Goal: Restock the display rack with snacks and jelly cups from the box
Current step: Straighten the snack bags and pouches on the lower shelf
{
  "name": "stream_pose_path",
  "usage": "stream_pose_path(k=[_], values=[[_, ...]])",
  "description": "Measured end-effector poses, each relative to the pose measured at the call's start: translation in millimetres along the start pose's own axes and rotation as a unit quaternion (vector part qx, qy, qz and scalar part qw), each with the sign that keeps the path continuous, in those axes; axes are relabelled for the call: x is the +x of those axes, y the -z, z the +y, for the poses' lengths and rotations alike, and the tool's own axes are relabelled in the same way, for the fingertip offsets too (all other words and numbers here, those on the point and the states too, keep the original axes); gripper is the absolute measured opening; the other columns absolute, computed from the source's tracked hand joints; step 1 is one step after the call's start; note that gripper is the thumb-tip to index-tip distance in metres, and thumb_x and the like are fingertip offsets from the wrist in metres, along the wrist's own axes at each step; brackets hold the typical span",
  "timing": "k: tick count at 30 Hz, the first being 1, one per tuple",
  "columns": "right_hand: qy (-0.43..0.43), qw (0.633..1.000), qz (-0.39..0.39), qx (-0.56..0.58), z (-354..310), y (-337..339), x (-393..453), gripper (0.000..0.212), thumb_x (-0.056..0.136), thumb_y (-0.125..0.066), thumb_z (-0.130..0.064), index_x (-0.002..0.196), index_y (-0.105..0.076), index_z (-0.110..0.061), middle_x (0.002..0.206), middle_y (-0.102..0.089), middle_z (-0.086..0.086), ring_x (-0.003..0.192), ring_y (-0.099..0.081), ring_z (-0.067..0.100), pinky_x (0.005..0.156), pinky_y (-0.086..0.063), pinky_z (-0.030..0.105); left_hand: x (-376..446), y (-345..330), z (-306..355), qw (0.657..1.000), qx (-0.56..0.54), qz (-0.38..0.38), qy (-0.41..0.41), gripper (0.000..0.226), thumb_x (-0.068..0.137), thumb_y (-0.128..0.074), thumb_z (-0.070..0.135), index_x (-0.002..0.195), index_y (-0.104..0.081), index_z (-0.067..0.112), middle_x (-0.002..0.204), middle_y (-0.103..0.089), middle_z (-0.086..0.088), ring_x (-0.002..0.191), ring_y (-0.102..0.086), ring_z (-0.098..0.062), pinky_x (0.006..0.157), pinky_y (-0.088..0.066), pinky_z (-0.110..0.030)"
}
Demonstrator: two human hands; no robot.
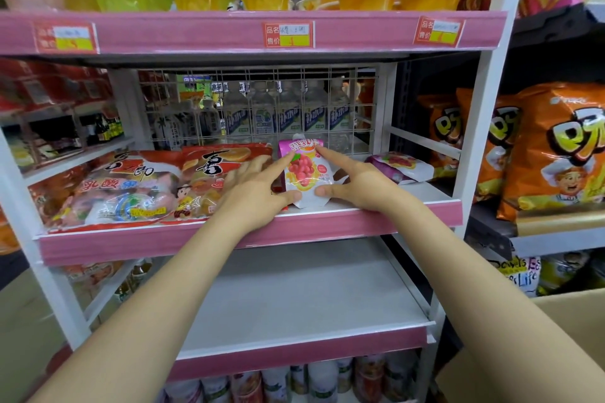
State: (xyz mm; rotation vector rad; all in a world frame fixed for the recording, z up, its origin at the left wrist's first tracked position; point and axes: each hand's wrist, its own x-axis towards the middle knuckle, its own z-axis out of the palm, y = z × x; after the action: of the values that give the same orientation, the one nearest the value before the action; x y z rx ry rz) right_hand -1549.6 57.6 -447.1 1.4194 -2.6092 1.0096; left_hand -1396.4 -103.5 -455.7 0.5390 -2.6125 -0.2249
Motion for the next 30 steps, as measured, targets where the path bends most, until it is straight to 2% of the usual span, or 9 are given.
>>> stream_pose_path(k=[3,6,10,15,19,22,24,28,30], values=[[0.014,1.0,0.012,0.016,0.7,-2.2,-3.7,0.083,0.079,-0.073,-0.058,0.145,-0.022,-0.062,0.144,-0.049,0.005,0.123,-0.053,0.025,0.105,-0.045,0.041,-3.0,1.0,0.4,0.999,0.033,-0.021,-0.007,0.071,0.094,-0.043,0.065,0.152,-0.004,0.054,0.166,-0.003,0.005,0.152,-0.003,-0.021,0.12,-0.005,-0.044],[0.028,0.999,0.032,0.014,0.5,-3.9,-4.9,0.079,0.078,-0.074,-0.057,0.142,-0.028,-0.064,0.158,-0.028,0.009,0.135,-0.044,0.03,0.11,-0.041,0.047,-6.3,1.7,-0.1,0.999,0.023,-0.011,-0.023,0.071,0.094,-0.042,0.067,0.152,-0.002,0.055,0.166,0.011,0.009,0.152,0.005,-0.019,0.121,-0.004,-0.047],[0.031,0.999,0.026,0.021,0.4,-0.7,-8.7,0.077,0.08,-0.072,-0.057,0.145,-0.032,-0.057,0.153,-0.03,0.009,0.137,-0.04,0.031,0.111,-0.039,0.043,-5.8,5.1,1.6,0.998,0.046,-0.027,-0.02,0.069,0.094,-0.04,0.068,0.152,-0.007,0.053,0.165,0.017,0.01,0.152,0.011,-0.017,0.12,-0.003,-0.048],[-0.035,0.988,0.148,-0.034,26.7,27.8,-18.2,0.075,0.088,-0.063,-0.056,0.152,-0.032,-0.032,0.15,-0.035,0.013,0.138,-0.036,0.031,0.113,-0.035,0.045,-5.3,3.5,25.2,0.99,0.053,0.07,-0.112,0.064,0.097,-0.036,0.064,0.155,-0.02,0.041,0.166,0.008,0.008,0.151,0.013,-0.012,0.121,0.004,-0.04],[-0.134,0.984,0.07,-0.092,54.5,48.4,-17.9,0.09,0.082,-0.057,-0.072,0.153,-0.028,-0.024,0.153,-0.037,0.01,0.139,-0.037,0.031,0.114,-0.033,0.046,4.3,-14.2,54.7,0.991,0.072,0.038,-0.109,0.073,0.094,-0.026,0.071,0.157,-0.007,0.04,0.167,0.007,0.003,0.152,0.014,-0.015,0.122,0.008,-0.04],[-0.142,0.979,-0.015,-0.143,54.5,51.2,-18.4,0.098,0.08,-0.048,-0.081,0.157,-0.018,-0.028,0.164,-0.018,0.001,0.15,-0.017,0.026,0.12,-0.019,0.044,8.3,-23.3,55.9,0.992,0.088,0.012,-0.091,0.077,0.09,-0.022,0.076,0.155,0.006,0.046,0.166,0.01,0.003,0.151,0.018,-0.015,0.121,0.01,-0.042],[-0.133,0.978,-0.03,-0.156,50.6,51.4,-19.9,0.092,0.081,-0.043,-0.082,0.157,-0.016,-0.036,0.166,-0.011,-0.003,0.152,-0.011,0.025,0.121,-0.015,0.047,8.9,-24.6,54.7,0.991,0.093,0.012,-0.093,0.078,0.088,-0.019,0.078,0.154,0.007,0.047,0.166,0.01,0.002,0.151,0.019,-0.015,0.122,0.009,-0.044],[-0.093,0.983,-0.028,-0.157,46.7,49.7,-27.1,0.083,0.077,-0.038,-0.083,0.151,-0.024,-0.048,0.163,-0.025,-0.006,0.15,-0.019,0.026,0.118,-0.019,0.054,7.8,-26.4,54.5,0.99,0.096,0.02,-0.098,0.079,0.086,-0.016,0.08,0.154,0.004,0.047,0.167,0.007,0.001,0.151,0.018,-0.016,0.122,0.008,-0.046],[-0.074,0.986,-0.013,-0.149,43.1,49.2,-31.3,0.068,0.087,-0.045,-0.071,0.149,-0.03,-0.047,0.158,-0.034,-0.005,0.147,-0.024,0.026,0.117,-0.02,0.05,7.2,-26.4,54.4,0.99,0.094,0.021,-0.098,0.079,0.086,-0.017,0.08,0.155,0.003,0.047,0.167,0.007,0.001,0.151,0.018,-0.015,0.122,0.009,-0.046]])
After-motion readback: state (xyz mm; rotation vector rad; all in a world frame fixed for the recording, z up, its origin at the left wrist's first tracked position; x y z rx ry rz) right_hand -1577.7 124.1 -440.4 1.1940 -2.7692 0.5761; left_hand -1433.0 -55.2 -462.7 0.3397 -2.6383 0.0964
